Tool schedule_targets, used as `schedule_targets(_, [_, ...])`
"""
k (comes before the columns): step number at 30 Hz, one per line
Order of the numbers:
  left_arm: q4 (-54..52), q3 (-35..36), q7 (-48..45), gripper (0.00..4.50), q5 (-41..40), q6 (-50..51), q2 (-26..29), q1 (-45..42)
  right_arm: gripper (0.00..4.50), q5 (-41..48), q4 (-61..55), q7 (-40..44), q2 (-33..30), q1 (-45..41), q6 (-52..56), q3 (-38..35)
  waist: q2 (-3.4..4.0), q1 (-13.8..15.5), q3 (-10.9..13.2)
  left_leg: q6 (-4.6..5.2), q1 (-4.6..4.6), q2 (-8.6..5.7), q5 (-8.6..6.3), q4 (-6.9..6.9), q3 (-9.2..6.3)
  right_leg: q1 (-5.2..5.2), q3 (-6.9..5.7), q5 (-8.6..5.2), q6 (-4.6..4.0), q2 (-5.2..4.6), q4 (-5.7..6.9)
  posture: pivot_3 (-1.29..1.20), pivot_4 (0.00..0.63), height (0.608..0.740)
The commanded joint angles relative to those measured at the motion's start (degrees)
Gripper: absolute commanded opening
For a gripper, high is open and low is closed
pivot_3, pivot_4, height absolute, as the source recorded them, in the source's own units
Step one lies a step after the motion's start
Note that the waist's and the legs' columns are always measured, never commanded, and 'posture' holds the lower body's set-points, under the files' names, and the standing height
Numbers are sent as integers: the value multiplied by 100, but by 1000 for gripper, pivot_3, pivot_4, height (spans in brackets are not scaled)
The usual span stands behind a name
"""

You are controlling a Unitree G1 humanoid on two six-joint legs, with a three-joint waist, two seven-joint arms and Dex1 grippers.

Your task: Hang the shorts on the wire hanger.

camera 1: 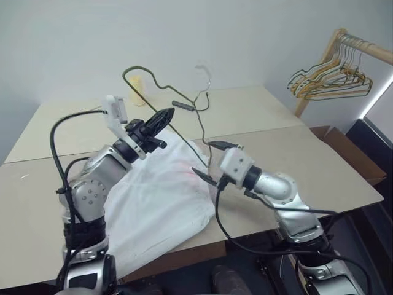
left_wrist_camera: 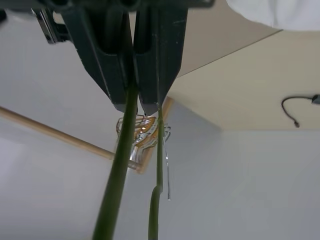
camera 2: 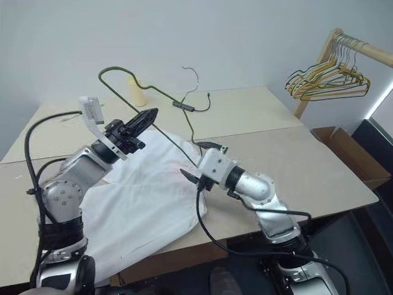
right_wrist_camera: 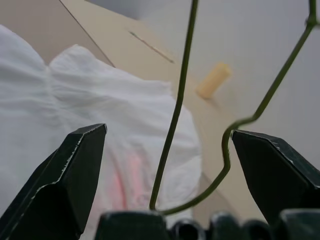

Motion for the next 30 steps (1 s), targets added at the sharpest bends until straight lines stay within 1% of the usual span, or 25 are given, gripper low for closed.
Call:
schedule_targets(1, [83,290,-886,0,-221,-221,397,-150,4459,1496,-399,697,-388,-434,1351,-694,1,-1,0,0,1,1,0,0,0,1,-1,0,0,0,-1,-153,0,740])
schedule_targets(4, [235,507,-1720,0,-518,-203,817,-258,4459,2592,-118,1152,-833,-846,2617,-1101,3,-8,2,0,6,6,0,-3,6,2,-4,-3,-2,4,0,-155,0,740])
schedule_targets(8, [462,916,-2757,0,-1416,-37,1041,-374,4459,2899,489,2149,-1558,-1126,3220,-636,3,-3,2,1,7,8,-1,-4,14,7,-9,-6,-1,4,-9,-167,0,740])
schedule_targets(10, [580,1043,-3015,0,-1697,-40,1010,-423,4459,3203,775,2618,-1600,-1283,3464,-521,3,-4,2,3,6,8,-2,-4,18,8,-10,-6,0,3,-13,-170,0,740])
schedule_targets(11, [596,1076,-3078,0,-1811,-38,979,-449,4459,3241,869,2699,-1569,-1365,3504,-478,3,-7,3,3,7,8,-2,-4,18,9,-9,-7,1,3,-13,-170,0,740])
schedule_targets(14, [541,1063,-3213,0,-1993,-53,928,-453,4459,3363,1204,2701,-1345,-1693,3683,-448,3,-31,3,3,11,7,-2,-2,18,11,-5,-10,8,3,-8,-165,0,740])
schedule_targets(18, [378,887,-3274,0,-1900,-107,882,-356,4459,3416,1387,2585,-1142,-2010,3775,-485,3,-13,3,2,22,8,-2,-4,16,21,-6,-9,7,5,-9,-162,0,740])
schedule_targets(24, [341,716,-3228,0,-1719,-215,784,-328,4459,3402,1212,2334,-984,-2243,3795,-532,4,23,3,2,15,8,-2,-3,16,21,-8,-7,5,3,-12,-162,0,740])
schedule_targets(30, [338,618,-3269,0,-1576,-303,756,-309,4459,3448,921,2274,-1058,-2292,3815,-483,4,10,3,2,18,9,-2,-3,17,19,-7,-7,5,4,-9,-169,0,740])
